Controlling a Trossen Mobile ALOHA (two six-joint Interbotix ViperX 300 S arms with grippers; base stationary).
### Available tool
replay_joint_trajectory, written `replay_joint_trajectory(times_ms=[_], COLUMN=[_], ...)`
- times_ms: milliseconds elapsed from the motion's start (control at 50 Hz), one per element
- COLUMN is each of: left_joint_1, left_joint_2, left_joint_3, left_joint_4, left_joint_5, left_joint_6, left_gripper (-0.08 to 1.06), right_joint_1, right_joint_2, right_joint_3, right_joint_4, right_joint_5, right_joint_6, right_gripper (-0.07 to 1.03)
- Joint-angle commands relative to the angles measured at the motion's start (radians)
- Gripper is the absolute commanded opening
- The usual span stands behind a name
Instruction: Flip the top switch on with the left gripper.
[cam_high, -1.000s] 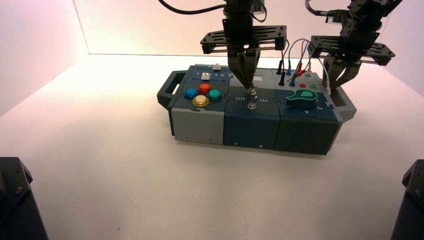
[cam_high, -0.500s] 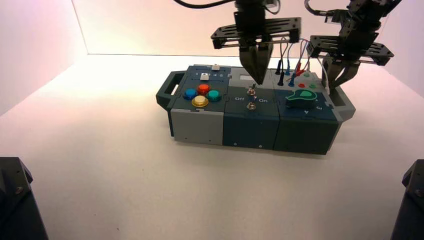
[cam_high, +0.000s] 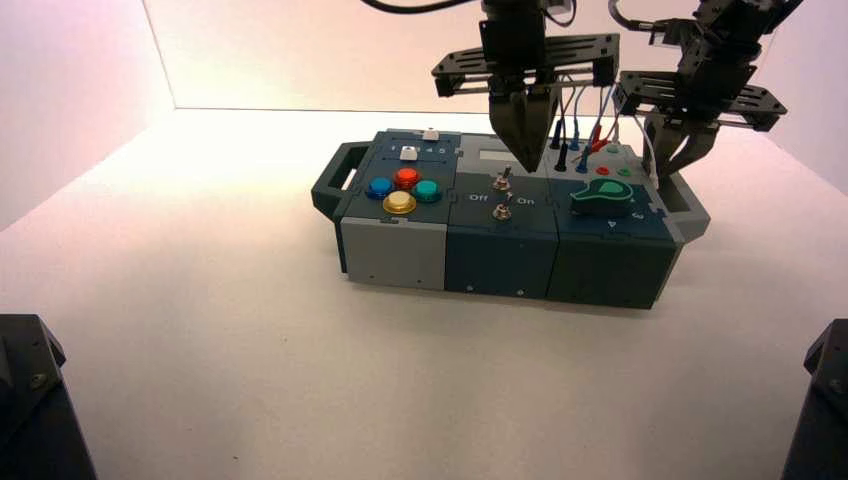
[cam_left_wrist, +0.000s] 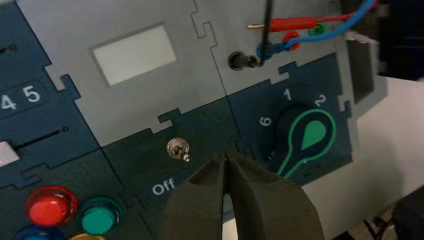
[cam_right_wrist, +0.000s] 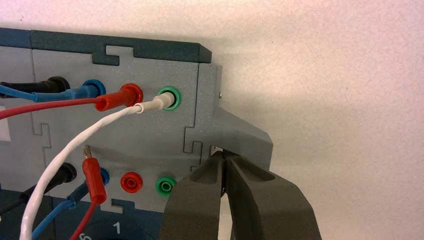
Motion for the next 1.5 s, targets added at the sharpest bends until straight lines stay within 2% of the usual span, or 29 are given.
replay_joint_trajectory(times_ms=[20,120,240,400,560,620,780,800,860,980,1020,1080,1120,1220,1280,1500], left_joint_1=[-0.002,-0.002,-0.002,0.003,0.011,0.012,0.025,0.029,0.038,0.061,0.069,0.077,0.078,0.080,0.080,0.097], left_joint_2=[-0.075,-0.101,-0.129,-0.160,-0.183,-0.192,-0.209,-0.212,-0.219,-0.232,-0.233,-0.233,-0.233,-0.239,-0.241,-0.265], left_joint_3=[0.000,0.018,0.037,0.032,0.031,0.034,0.044,0.046,0.051,0.057,0.060,0.069,0.083,0.107,0.110,0.118], left_joint_4=[0.005,0.012,0.018,0.020,0.021,0.025,0.025,0.026,0.028,0.029,0.029,0.029,0.029,0.029,0.029,0.028], left_joint_5=[0.003,0.006,0.015,0.072,0.123,0.140,0.176,0.181,0.181,0.178,0.175,0.156,0.140,0.107,0.103,0.081], left_joint_6=[0.011,0.023,0.055,0.123,0.190,0.225,0.307,0.328,0.364,0.416,0.425,0.437,0.445,0.468,0.468,0.469], left_gripper=[-0.03,-0.03,-0.03,-0.03,-0.03,-0.03,-0.03,-0.03,-0.03,-0.03,-0.03,-0.03,-0.03,-0.03,-0.03,-0.03], right_joint_1=[-0.003,0.002,0.009,0.012,0.031,0.037,0.038,0.038,0.038,0.038,0.038,0.038,0.038,0.051,0.051,0.051], right_joint_2=[-0.023,-0.060,-0.104,-0.156,-0.190,-0.202,-0.221,-0.224,-0.224,-0.224,-0.224,-0.224,-0.225,-0.238,-0.252,-0.301], right_joint_3=[0.000,0.008,0.011,-0.012,-0.023,-0.026,-0.029,-0.031,-0.034,-0.046,-0.049,-0.057,-0.060,-0.058,-0.051,-0.028], right_joint_4=[-0.002,-0.002,-0.002,0.002,0.020,0.018,0.020,0.020,0.021,0.021,0.023,0.023,0.026,0.046,0.048,0.048], right_joint_5=[0.009,0.032,0.058,0.150,0.199,0.215,0.255,0.262,0.279,0.287,0.287,0.287,0.285,0.273,0.256,0.229], right_joint_6=[0.003,0.000,-0.005,-0.054,-0.077,-0.081,-0.124,-0.138,-0.161,-0.212,-0.225,-0.270,-0.284,-0.296,-0.316,-0.324], right_gripper=[-0.02,-0.02,-0.02,-0.02,-0.02,-0.02,-0.02,-0.02,-0.02,-0.02,-0.02,-0.02,-0.02,-0.02,-0.02,-0.02])
